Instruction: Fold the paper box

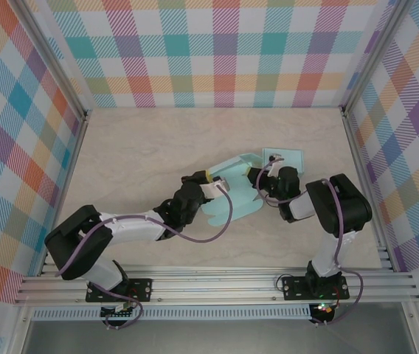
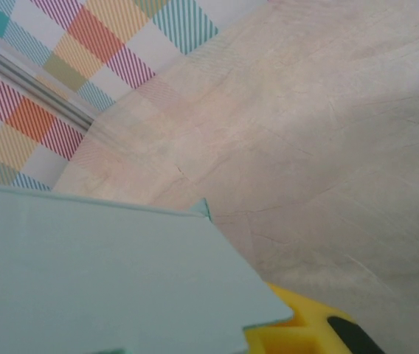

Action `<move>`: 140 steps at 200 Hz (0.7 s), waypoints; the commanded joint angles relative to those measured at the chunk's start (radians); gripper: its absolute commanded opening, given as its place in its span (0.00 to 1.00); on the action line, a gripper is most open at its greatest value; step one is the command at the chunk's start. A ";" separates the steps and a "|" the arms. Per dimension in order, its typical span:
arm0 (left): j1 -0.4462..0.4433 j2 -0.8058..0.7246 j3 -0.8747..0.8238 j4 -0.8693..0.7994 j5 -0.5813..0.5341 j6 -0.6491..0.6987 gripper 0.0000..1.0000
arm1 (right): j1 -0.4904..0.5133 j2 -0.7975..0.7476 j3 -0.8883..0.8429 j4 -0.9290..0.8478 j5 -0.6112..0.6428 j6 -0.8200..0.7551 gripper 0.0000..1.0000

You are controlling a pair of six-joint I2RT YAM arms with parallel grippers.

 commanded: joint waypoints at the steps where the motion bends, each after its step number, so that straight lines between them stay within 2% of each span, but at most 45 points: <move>1: 0.006 0.030 0.047 0.018 -0.001 -0.048 0.00 | 0.068 -0.059 -0.009 -0.054 0.057 -0.085 0.14; 46: -0.003 0.101 0.091 -0.001 -0.030 -0.055 0.00 | 0.165 -0.125 0.023 -0.176 0.199 -0.134 0.01; 78: -0.042 0.147 0.088 0.086 -0.047 -0.049 0.00 | 0.243 -0.130 0.106 -0.307 0.321 -0.118 0.00; 95: -0.062 0.175 0.092 0.141 -0.076 -0.048 0.00 | 0.271 -0.124 0.116 -0.300 0.391 -0.060 0.00; 117: -0.080 0.210 0.107 0.185 -0.119 -0.064 0.00 | 0.279 -0.112 0.084 -0.186 0.369 -0.036 0.00; 128: -0.085 0.226 0.119 0.200 -0.138 -0.074 0.00 | 0.279 -0.101 0.071 -0.117 0.302 -0.063 0.00; 140: -0.086 0.236 0.125 0.208 -0.142 -0.076 0.00 | 0.279 -0.093 0.072 -0.090 0.205 -0.114 0.05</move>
